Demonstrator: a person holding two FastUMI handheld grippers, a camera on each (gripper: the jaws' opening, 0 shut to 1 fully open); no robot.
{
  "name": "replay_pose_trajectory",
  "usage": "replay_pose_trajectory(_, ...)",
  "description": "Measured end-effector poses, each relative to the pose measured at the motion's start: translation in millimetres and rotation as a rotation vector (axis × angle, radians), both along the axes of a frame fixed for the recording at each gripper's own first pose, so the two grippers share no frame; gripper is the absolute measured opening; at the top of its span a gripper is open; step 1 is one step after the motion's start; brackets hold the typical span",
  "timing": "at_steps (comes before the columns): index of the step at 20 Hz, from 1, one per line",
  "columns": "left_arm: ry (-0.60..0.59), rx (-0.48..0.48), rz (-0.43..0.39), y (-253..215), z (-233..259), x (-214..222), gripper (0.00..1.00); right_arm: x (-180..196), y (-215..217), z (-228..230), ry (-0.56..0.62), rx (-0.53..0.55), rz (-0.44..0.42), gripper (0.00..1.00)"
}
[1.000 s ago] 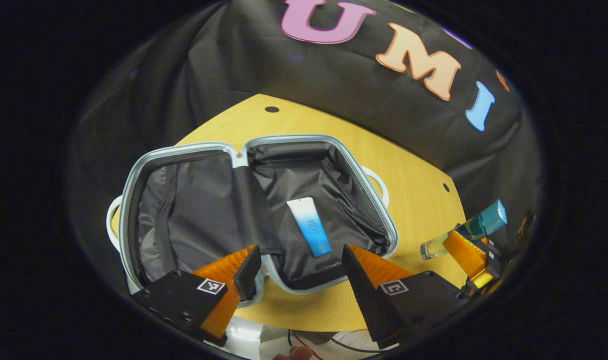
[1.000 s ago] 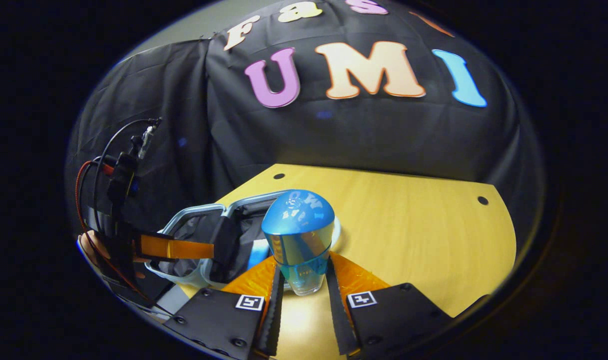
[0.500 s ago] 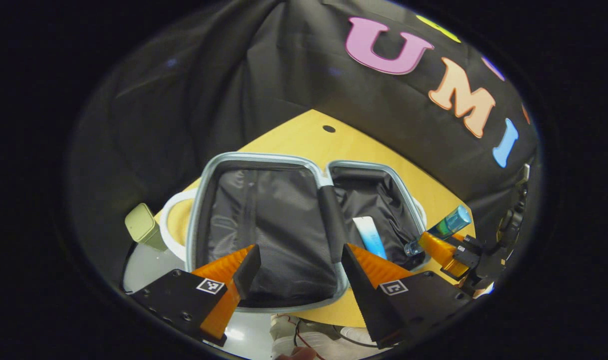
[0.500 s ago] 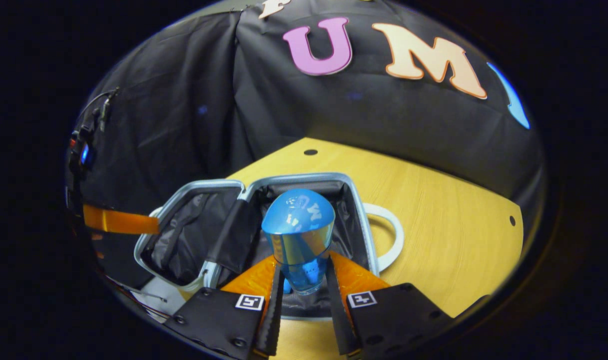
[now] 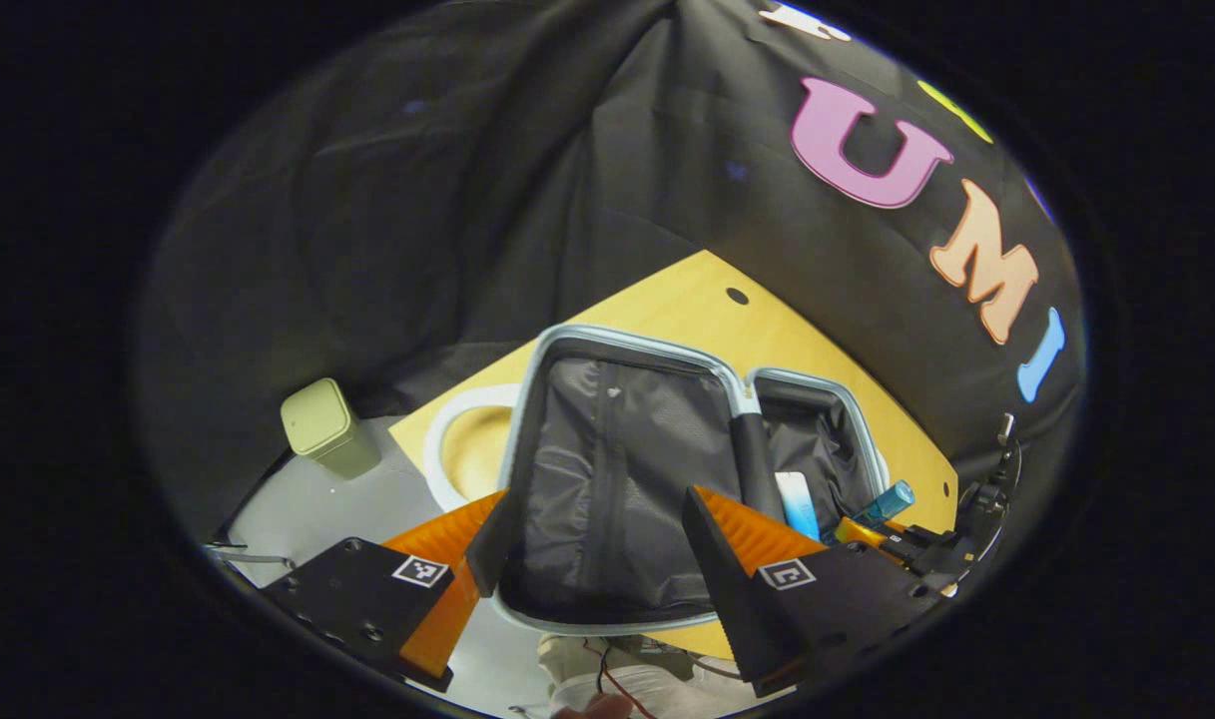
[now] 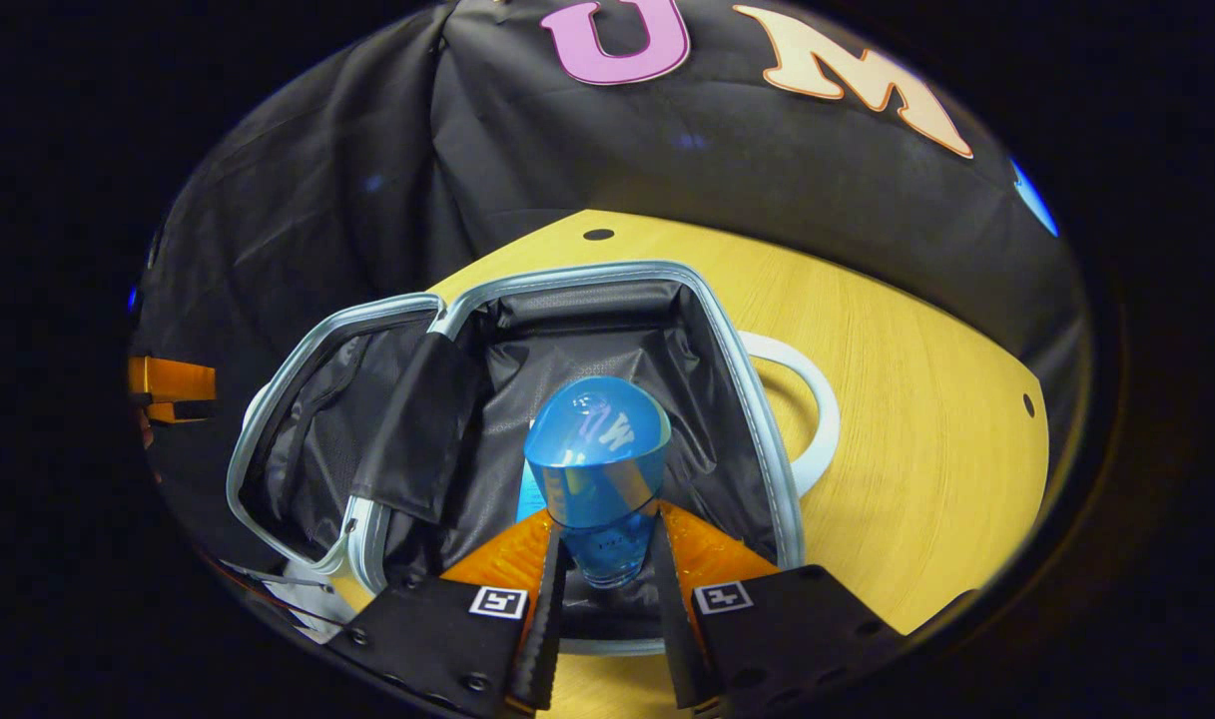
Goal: First open the suitcase, pack the skin care products into it, and then close the suitcase.
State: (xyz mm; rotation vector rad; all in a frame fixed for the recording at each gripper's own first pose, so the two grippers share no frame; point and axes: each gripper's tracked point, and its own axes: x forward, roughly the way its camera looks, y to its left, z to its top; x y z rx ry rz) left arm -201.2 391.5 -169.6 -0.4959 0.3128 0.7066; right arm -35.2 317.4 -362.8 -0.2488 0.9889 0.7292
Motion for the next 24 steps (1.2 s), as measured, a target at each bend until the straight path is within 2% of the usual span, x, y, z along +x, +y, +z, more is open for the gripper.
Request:
replay_pose_trajectory(3, -0.01, -0.018, 0.044, 11, -2, -17, 0.96, 6, 6, -3, -0.007, 0.01, -0.01, 0.43)
replay_pose_trajectory(4, -0.025, -0.021, 0.061, 16, -3, -20, 0.96, 7, 6, -4, -0.001, 0.012, -0.017, 0.47)
replay_pose_trajectory(5, -0.032, -0.026, 0.075, 21, -4, -25, 0.96, 9, 6, -3, -0.005, 0.015, -0.026, 0.45)
replay_pose_trajectory(6, -0.036, -0.03, 0.097, 25, -9, -28, 0.96, 13, 6, -1, -0.015, 0.021, -0.03, 0.5)
replay_pose_trajectory(7, -0.035, -0.034, 0.118, 29, -12, -33, 0.96, 15, 8, 3, -0.029, 0.036, -0.027, 0.48)
replay_pose_trajectory(9, -0.023, -0.045, 0.157, 39, -19, -44, 0.96, 17, 10, 11, -0.049, 0.064, -0.01, 0.56)
replay_pose_trajectory(13, -0.012, -0.066, 0.216, 54, -34, -53, 0.96, 21, -2, 21, -0.099, 0.052, 0.008, 0.87)
replay_pose_trajectory(17, -0.025, -0.089, 0.231, 61, -39, -53, 0.96, 27, -9, 50, -0.126, 0.117, -0.021, 0.98)
replay_pose_trajectory(22, -0.055, -0.14, 0.227, 78, -57, -39, 0.94, 49, -34, 86, -0.16, 0.179, -0.138, 0.98)
replay_pose_trajectory(24, -0.073, -0.179, 0.218, 81, -66, -33, 0.9, 58, -50, 98, -0.182, 0.188, -0.177, 0.98)
